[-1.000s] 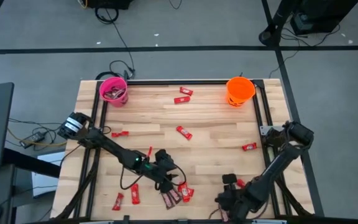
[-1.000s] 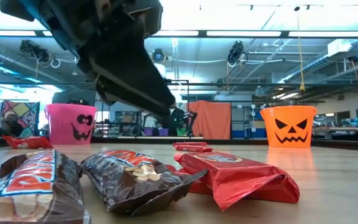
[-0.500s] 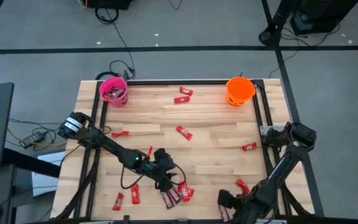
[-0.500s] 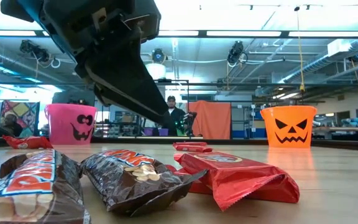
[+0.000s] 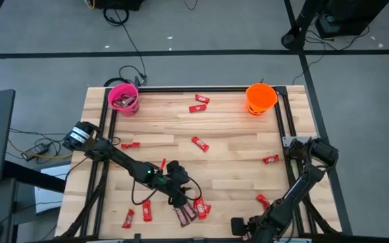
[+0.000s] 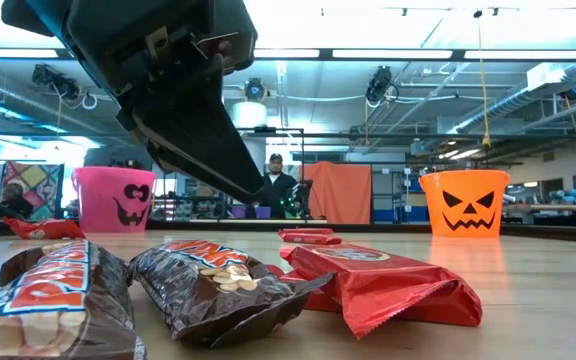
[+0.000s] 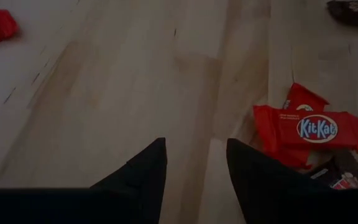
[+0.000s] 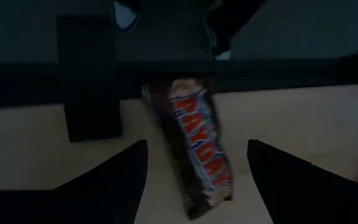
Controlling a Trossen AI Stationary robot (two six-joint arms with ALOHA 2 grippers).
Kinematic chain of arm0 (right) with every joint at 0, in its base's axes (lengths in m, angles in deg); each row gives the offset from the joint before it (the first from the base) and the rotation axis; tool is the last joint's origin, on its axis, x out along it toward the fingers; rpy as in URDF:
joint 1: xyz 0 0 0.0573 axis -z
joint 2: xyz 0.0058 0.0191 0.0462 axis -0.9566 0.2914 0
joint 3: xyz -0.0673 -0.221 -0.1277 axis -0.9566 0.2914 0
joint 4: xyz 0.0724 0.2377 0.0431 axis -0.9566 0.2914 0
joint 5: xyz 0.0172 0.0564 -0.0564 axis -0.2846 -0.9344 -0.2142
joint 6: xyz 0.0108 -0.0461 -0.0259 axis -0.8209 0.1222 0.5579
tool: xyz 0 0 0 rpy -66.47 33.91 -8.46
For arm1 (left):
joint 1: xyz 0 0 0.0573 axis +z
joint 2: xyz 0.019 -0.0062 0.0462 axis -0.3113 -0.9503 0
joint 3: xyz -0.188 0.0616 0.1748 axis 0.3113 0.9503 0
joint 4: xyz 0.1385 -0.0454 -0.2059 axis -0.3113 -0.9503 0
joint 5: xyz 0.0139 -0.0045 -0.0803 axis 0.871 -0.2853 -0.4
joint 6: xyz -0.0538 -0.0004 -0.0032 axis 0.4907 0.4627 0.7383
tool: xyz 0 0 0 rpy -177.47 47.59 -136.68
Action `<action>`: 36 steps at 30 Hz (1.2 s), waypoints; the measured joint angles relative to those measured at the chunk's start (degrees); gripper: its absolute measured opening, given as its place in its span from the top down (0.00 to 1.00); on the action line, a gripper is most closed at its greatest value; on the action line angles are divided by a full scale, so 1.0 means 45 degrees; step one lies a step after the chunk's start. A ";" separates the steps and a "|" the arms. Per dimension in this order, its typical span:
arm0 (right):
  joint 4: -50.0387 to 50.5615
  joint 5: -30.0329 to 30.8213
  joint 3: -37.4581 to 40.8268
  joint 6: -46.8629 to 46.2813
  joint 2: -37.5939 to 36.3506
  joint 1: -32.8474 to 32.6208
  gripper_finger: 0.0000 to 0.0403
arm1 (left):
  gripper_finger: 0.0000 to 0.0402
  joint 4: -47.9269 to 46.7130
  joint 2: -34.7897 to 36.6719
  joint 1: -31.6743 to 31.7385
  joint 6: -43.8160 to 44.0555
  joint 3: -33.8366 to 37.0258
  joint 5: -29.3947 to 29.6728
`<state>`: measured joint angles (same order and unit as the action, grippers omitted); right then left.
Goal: Sort candy by brand, put in halloween buckets
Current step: Put the right brown chocolate bar into the pink bucket
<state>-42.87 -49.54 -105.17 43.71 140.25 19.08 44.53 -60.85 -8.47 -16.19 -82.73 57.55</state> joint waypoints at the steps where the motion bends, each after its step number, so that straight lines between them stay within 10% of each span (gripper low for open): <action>1: 0.0048 -0.0043 0.0005 0.0165 0.0092 0.0015 0.29 | 0.57 -0.0010 0.0000 0.0000 0.0003 0.0000 0.0008; 22: 0.0710 -0.3978 -0.0008 -0.6058 0.0440 0.3642 0.67 | 0.57 0.0754 0.0074 0.0000 0.0694 0.0005 0.0038; 30: 0.2155 -0.1391 0.0028 -0.6964 -0.0161 0.4484 0.71 | 0.57 0.2731 0.0087 -0.0128 -0.0033 0.0005 0.1012; 36: 0.2216 0.3267 0.0039 -0.7464 -0.1406 0.4724 0.71 | 0.57 0.4852 0.0087 -0.0078 -0.0383 0.0005 0.1392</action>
<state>-32.90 -34.84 -104.99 10.12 133.92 40.34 66.36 -60.45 -8.82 -17.91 -82.71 63.82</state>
